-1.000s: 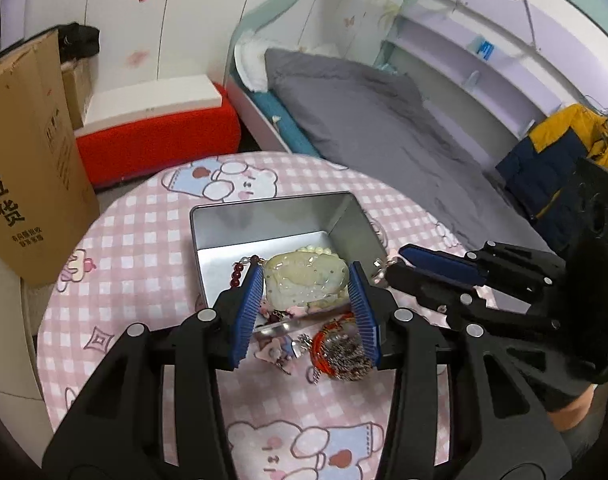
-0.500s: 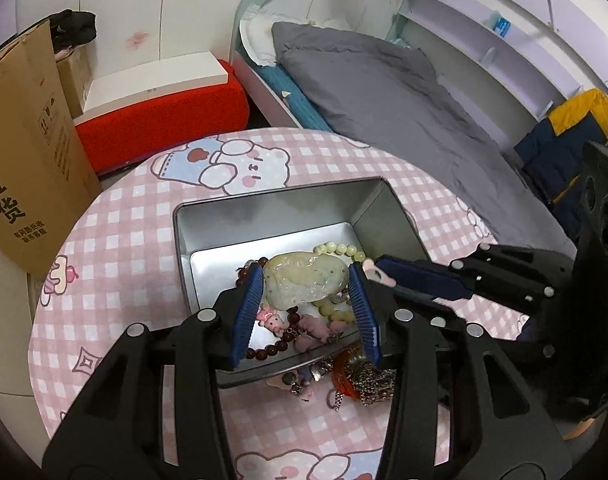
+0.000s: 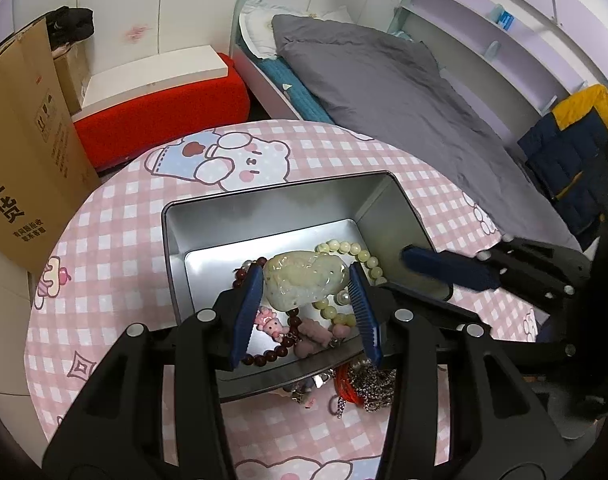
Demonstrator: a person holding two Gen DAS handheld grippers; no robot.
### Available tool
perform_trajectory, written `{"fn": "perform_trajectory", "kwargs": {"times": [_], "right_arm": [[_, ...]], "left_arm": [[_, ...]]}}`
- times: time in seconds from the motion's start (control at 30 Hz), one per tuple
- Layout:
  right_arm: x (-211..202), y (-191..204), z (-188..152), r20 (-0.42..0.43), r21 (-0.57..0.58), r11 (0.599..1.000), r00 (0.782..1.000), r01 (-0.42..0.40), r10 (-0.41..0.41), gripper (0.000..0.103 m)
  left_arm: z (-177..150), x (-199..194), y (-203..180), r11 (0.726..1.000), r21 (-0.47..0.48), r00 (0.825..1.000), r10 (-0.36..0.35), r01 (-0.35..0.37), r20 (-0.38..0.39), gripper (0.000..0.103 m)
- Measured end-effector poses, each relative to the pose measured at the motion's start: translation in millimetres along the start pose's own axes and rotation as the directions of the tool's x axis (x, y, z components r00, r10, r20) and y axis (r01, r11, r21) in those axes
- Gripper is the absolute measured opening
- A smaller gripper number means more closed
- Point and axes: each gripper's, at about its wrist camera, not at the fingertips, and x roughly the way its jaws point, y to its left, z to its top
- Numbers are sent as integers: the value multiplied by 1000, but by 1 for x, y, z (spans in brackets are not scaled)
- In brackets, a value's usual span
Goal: Organize jewelry
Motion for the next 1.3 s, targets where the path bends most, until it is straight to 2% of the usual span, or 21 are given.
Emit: {"fn": "perform_trajectory", "kwargs": {"times": [0.17,0.5,0.53,0.6,0.8,0.9,1.03,1.13,1.3], "right_arm": [[-8,-1,-4,12,-8,1000,1000,-2,2,32],[-22,-1,-13,34,-7,1000,999,3,-2,33],[-25,-2,-15,39,-4,1000,999,4,-4,38],[-29,-3,-17,45,-1,1000,999,11,-11,44],[-33,-8,-22,46,11,1000,999,24,-25,45],[-37,-10,-25,50,23,999,998,23,-24,45],[-41,-9,-30,51,27,999,998,21,-22,46],[-43,-7,-35,50,30,999,999,17,-18,46],[-49,-4,-50,48,46,999,999,13,-15,46]], "left_arm": [[1,3,-4,999,19,1000,26,-26,-11,44],[-1,4,-5,998,30,998,64,-64,-23,44],[-1,5,-7,996,37,996,84,-83,-27,44],[-3,7,-11,993,57,994,108,-106,-34,44],[-3,7,-14,991,51,992,123,-121,-41,47],[-5,-3,-13,992,46,993,119,-119,-14,52],[-9,-30,-11,994,25,992,106,-108,62,55],[-22,-57,-10,994,14,985,105,-108,135,55],[-51,-75,-14,991,20,975,128,-134,183,54]]}}
